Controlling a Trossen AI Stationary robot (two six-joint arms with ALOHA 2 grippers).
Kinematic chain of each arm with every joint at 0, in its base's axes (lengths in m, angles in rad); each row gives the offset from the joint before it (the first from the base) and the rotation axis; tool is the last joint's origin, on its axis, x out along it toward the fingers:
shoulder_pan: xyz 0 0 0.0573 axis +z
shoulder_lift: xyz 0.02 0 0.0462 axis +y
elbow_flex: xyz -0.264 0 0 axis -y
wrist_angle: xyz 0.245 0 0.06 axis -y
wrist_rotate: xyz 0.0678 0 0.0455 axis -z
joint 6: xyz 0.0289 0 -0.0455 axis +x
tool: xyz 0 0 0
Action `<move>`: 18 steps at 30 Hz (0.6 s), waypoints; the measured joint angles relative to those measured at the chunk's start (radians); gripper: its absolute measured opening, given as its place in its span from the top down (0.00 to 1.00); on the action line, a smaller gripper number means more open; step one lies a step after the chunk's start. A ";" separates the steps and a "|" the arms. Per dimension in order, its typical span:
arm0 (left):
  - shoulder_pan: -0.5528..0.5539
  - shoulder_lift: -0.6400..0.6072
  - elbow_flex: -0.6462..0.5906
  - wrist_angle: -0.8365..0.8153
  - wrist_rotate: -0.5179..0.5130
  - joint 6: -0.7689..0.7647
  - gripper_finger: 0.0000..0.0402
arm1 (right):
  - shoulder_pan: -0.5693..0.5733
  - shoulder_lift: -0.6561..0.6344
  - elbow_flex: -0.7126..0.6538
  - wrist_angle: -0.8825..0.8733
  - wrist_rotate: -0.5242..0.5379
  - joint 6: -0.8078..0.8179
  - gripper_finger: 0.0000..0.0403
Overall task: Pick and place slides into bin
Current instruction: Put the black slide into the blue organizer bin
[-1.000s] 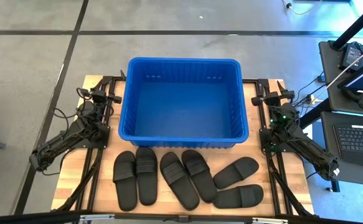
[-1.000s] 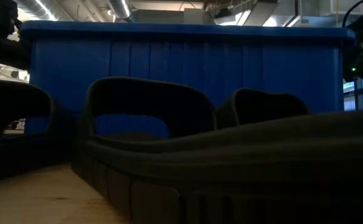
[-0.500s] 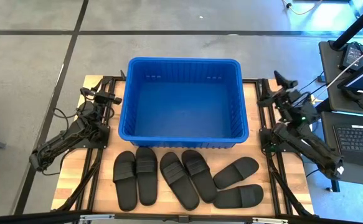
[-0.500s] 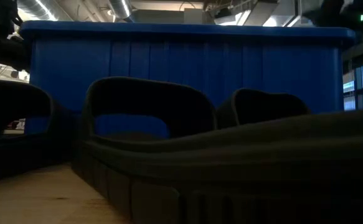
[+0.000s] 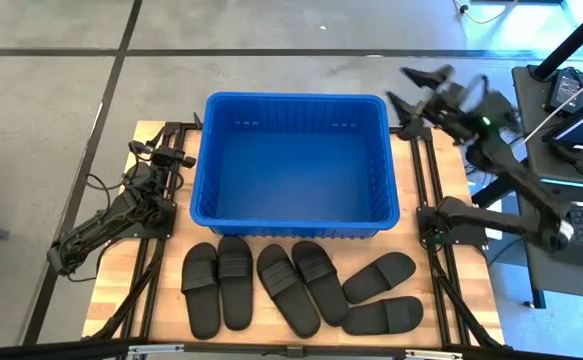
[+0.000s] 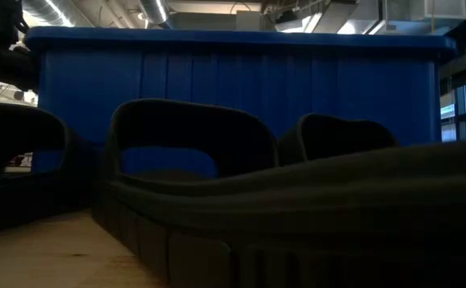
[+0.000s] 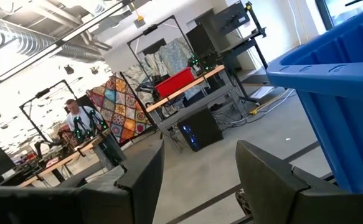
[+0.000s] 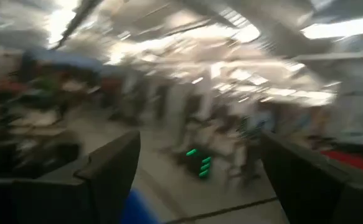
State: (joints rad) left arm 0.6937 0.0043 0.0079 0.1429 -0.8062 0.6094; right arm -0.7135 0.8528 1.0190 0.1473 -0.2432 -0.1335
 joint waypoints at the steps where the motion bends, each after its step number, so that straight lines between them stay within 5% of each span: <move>1: 0.000 0.000 0.000 0.000 0.000 0.000 0.52 | 0.011 0.040 0.039 -0.022 -0.032 0.003 0.19; 5: 0.000 0.000 0.000 0.000 0.000 0.000 0.52 | 0.055 0.174 0.157 -0.026 -0.128 0.176 0.19; 10: 0.000 0.000 0.000 0.000 0.000 0.000 0.52 | 0.112 0.310 0.268 -0.107 -0.108 0.209 0.19; 18: 0.000 0.000 0.000 0.000 0.000 0.000 0.52 | 0.369 0.452 0.432 -0.419 0.448 0.204 0.19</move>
State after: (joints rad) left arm 0.6937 0.0043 0.0082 0.1430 -0.8062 0.6098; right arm -0.3446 1.3050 1.4509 -0.2713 0.2051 0.0701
